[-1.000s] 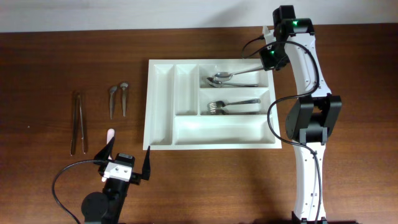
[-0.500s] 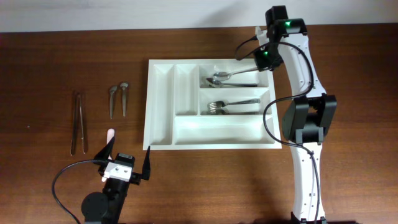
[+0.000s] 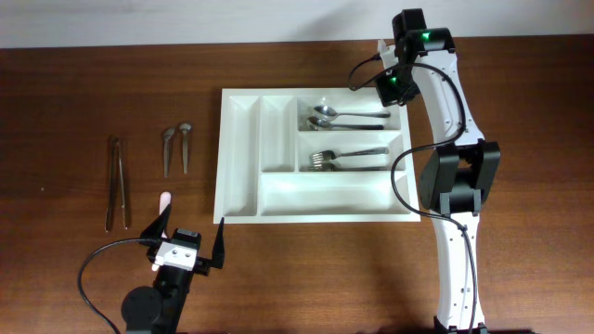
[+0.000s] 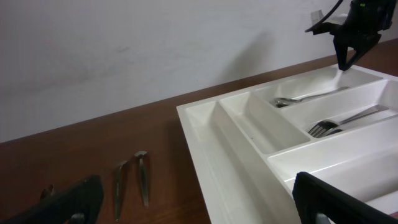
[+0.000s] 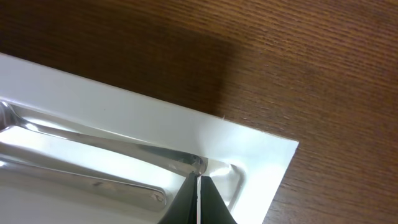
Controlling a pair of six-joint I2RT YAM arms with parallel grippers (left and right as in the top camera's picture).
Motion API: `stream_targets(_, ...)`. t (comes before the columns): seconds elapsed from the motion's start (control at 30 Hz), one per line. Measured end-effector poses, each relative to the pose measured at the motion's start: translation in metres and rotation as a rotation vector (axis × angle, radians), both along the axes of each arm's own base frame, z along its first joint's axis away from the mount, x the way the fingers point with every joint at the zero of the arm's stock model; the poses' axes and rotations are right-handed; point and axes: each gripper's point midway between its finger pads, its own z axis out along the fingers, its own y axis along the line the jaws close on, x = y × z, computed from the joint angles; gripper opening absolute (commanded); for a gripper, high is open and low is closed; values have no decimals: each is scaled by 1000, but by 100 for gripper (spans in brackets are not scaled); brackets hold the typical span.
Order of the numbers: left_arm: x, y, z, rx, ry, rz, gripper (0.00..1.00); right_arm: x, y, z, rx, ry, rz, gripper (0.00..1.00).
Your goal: Pack container
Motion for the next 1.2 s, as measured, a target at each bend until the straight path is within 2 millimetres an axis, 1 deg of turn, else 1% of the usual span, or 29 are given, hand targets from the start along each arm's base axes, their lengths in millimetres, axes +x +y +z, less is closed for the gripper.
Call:
stream_targets(0.07,0,0,0,0,0,0,99,3,0,5,4,-13,-13,4)
stream_targets(0.13,0,0,0,0,0,0,99,9,-1,16,9,-47,-26,4)
stream_targets(0.17,0,0,0,0,0,0,99,12,-1,23,12,-69,-34,6)
stream_targets(0.2,0,0,0,0,0,0,99,16,-3,32,10,-92,-43,10)
stream_targets(0.23,0,0,0,0,0,0,99,18,-5,41,5,-112,-57,18)
stream_targets(0.27,0,0,0,0,0,0,99,20,-10,52,-4,-136,-71,29)
stream_targets(0.37,0,0,0,0,0,0,99,17,-31,82,-38,-178,-122,44)
stream_targets(0.4,0,0,0,0,0,0,99,15,-41,92,-53,-191,-142,55)
stream_targets(0.43,0,0,0,0,0,0,99,11,-53,102,-69,-199,-167,69)
stream_targets(0.47,0,0,0,0,0,0,99,6,-67,113,-85,-204,-195,92)
stream_targets(0.5,0,0,0,0,0,0,99,-1,-83,121,-101,-204,-220,99)
stream_targets(0.57,0,0,0,0,0,0,99,-14,-111,131,-125,-190,-274,99)
stream_targets(0.63,0,0,0,0,0,0,99,-27,-138,133,-137,-163,-341,99)
stream_targets(0.73,0,0,0,0,0,0,99,-43,-177,127,-142,-118,-453,99)
stream_targets(0.83,0,0,0,0,0,0,99,-54,-204,122,-142,-93,-540,99)
stream_targets(0.93,0,0,0,0,0,0,99,-63,-224,118,-139,-77,-600,98)
stream_targets(1.0,0,0,0,0,0,0,99,-65,-231,118,-138,-77,-621,99)
stream_targets(1.13,0,0,0,0,0,0,99,-64,-246,119,-137,-104,-659,99)
stream_targets(1.2,0,0,0,0,0,0,99,-64,-250,120,-135,-109,-677,99)
